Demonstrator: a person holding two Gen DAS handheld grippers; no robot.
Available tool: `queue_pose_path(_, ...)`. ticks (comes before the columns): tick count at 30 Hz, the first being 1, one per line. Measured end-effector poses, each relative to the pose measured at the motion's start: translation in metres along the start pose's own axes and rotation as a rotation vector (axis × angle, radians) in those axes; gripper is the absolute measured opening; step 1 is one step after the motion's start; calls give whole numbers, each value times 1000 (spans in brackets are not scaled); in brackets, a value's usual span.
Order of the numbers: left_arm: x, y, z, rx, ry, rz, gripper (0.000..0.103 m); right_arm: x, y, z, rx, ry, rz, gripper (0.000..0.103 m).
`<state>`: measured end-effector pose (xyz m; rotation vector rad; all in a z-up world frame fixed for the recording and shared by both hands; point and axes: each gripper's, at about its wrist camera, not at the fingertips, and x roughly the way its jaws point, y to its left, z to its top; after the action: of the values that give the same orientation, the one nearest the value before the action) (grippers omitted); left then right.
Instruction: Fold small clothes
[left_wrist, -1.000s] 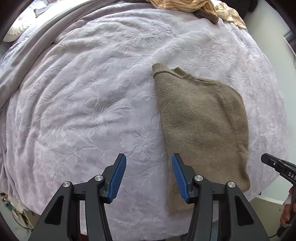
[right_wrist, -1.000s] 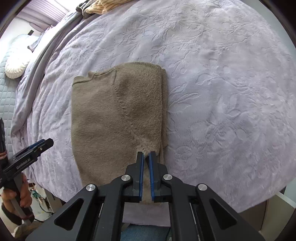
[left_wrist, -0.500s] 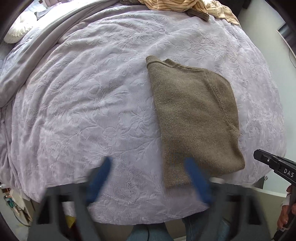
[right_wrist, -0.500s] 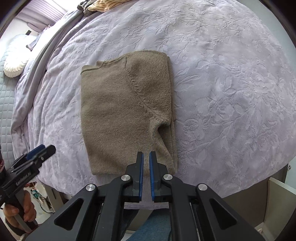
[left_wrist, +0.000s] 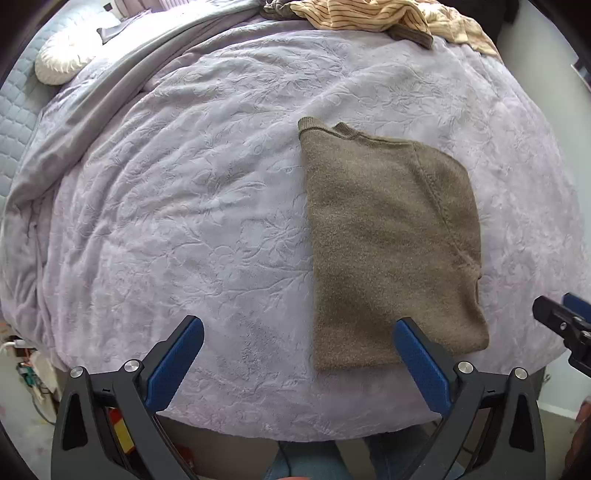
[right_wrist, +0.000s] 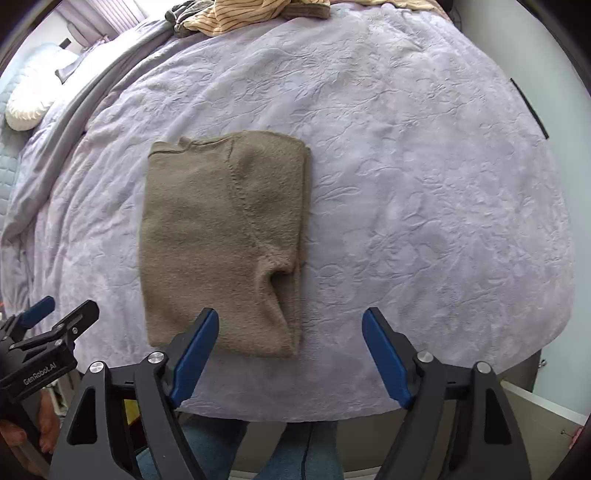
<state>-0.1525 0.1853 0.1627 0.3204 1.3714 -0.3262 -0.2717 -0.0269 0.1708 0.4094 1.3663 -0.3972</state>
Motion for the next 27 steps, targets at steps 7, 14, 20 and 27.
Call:
queue_pose_path(7, -7, -11, 0, 39, -9, 20, 103, -7, 4, 5, -16, -47, -47, 103)
queue_pose_path(14, -9, -13, 2, 53, -10, 24, 103, -1, 4, 4, 18, -14, -29, 103)
queue_pose_path(20, -8, -11, 2, 44, 0, 23, 103, 0, 6, 5, 17, -10, -40, 103)
queue_pose_path(27, -7, -7, 3, 32, 2, 23, 103, 1, 6, 7, 18, -8, -45, 103)
